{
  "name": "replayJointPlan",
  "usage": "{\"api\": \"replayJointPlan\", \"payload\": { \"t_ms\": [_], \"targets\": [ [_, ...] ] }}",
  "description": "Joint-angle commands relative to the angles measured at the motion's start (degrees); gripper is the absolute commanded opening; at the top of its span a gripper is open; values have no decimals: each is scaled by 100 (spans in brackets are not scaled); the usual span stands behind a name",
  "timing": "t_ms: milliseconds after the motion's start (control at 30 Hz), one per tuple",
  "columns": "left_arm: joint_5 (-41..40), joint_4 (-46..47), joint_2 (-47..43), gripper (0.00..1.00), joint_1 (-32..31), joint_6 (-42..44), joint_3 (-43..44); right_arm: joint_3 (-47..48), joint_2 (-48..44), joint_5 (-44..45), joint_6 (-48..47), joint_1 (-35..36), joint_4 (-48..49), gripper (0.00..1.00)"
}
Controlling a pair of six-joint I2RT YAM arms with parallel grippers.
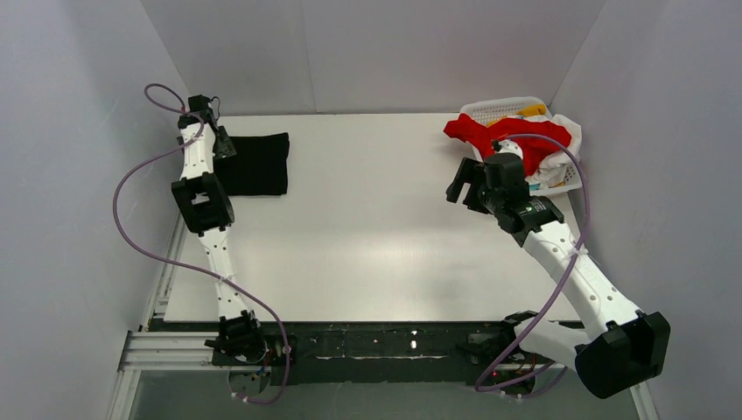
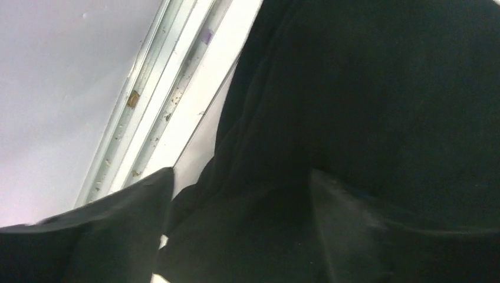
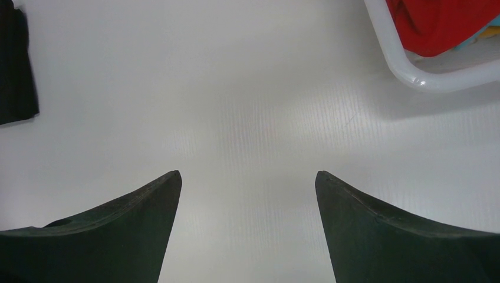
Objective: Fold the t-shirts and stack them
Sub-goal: Put the neatly folded tshirt into the corner of the board with the left arm, then reset both arms
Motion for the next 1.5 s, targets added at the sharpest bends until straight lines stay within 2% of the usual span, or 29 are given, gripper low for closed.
{"api": "replayJointPlan", "payload": {
  "t_ms": [0, 200, 300, 400, 500, 567, 700, 833, 933, 1000, 1233, 1467],
  "targets": [
    [101, -358, -262, 98, 50, -122, 200, 363, 97, -78, 76, -20, 25, 92],
    [502, -495, -1219, 98, 49, -286, 100, 334, 20, -98, 149, -19, 58, 92],
    [973, -650, -1867, 98, 52, -643, -291, 91, -277, -150, 188, -18, 180, 92],
    [1559, -789, -2623, 98, -7, -1057, -1048, -225, -652, -67, 170, -22, 295, 92],
    [1731, -763, -3772, 98, -244, -1479, -2432, -585, -1029, 64, 132, -31, 468, 93],
    [1565, -560, -4591, 98, -673, -1641, -3603, -781, -1213, 110, 106, -27, 576, 94],
    [645, -165, -6129, 98, -2115, -1659, -5887, -979, -1491, 121, 35, -27, 535, 95],
    [1148, 592, -7359, 98, -2925, -2425, -8241, -1187, -1817, 284, -89, -31, 330, 96],
    [747, 651, -8179, 98, -3563, -2405, -9231, -1402, -2123, 522, -288, -35, 292, 97],
    [395, 505, -8596, 98, -3832, -2372, -9611, -1613, -2344, 792, -301, -38, 383, 98],
    [-248, 217, -9913, 98, -3875, -2429, -10640, -2234, -2842, 1194, -304, -39, 702, 98],
    [-547, 71, -10340, 98, -3877, -2271, -10692, -2425, -2912, 1284, -259, -35, 846, 98]
  ]
}}
